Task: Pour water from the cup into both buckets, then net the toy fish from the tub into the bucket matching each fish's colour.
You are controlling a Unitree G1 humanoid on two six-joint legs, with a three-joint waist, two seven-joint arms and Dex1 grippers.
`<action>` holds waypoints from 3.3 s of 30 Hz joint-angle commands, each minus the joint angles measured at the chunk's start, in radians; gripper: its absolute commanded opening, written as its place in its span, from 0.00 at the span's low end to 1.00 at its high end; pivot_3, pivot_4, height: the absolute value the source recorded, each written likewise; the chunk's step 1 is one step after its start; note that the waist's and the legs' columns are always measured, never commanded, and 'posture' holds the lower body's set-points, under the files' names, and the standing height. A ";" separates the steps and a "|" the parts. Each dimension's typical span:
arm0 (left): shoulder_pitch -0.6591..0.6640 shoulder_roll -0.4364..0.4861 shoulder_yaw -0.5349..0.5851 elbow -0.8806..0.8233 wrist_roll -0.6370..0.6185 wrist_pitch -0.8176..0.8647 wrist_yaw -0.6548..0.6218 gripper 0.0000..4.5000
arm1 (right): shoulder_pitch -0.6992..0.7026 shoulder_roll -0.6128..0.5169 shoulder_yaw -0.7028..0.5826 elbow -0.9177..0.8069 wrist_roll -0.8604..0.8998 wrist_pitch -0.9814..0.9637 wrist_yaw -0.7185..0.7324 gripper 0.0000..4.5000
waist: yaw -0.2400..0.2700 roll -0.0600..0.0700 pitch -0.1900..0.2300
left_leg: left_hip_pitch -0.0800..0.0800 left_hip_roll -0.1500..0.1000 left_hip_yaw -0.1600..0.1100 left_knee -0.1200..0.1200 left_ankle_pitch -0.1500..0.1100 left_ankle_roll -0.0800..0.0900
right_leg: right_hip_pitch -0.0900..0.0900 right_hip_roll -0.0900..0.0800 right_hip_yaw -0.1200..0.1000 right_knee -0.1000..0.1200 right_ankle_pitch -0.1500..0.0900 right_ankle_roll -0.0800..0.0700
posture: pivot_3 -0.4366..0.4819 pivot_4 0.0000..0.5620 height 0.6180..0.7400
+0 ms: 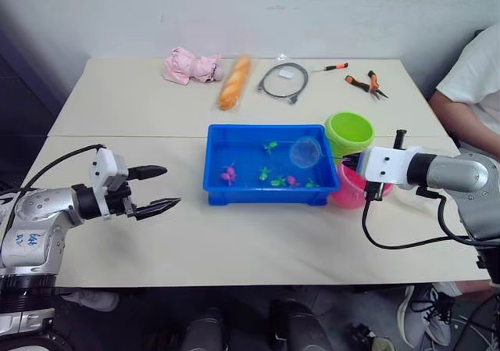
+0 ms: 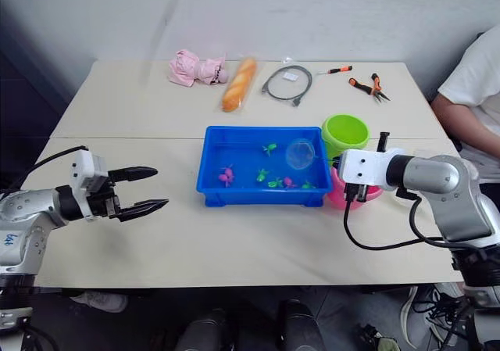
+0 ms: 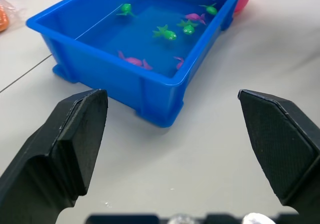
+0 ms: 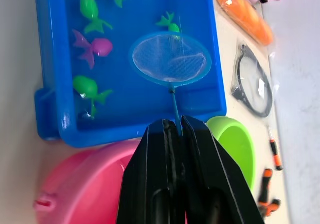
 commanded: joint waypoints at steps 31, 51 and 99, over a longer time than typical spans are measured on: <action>-0.177 -0.041 -0.126 -0.026 0.022 -0.003 -0.005 0.99 | -0.131 0.040 0.132 0.114 -0.098 0.002 0.143 0.00 | 0.000 0.000 0.000 | 0.000 0.000 0.001 0.004 0.000 0.000 | 0.000 0.000 0.000 0.008 0.000 0.000 | 0.48 0.27 0.99; -0.159 -0.042 -0.127 -0.008 0.041 -0.031 -0.012 0.99 | -0.133 0.054 0.071 0.073 0.077 0.294 0.226 0.00 | 0.000 0.000 0.000 | -0.001 0.000 0.001 0.004 0.000 0.000 | 0.000 0.000 0.000 0.008 0.000 0.000 | 0.48 0.27 0.99; -0.374 -0.260 -0.232 0.111 0.011 0.001 -0.087 0.99 | 0.802 0.196 -0.886 -0.399 0.430 0.305 -0.040 0.00 | 0.045 0.000 0.000 | 0.001 -0.001 0.001 0.005 -0.001 0.002 | 0.003 0.001 0.001 0.002 0.001 0.001 | 0.48 0.27 0.99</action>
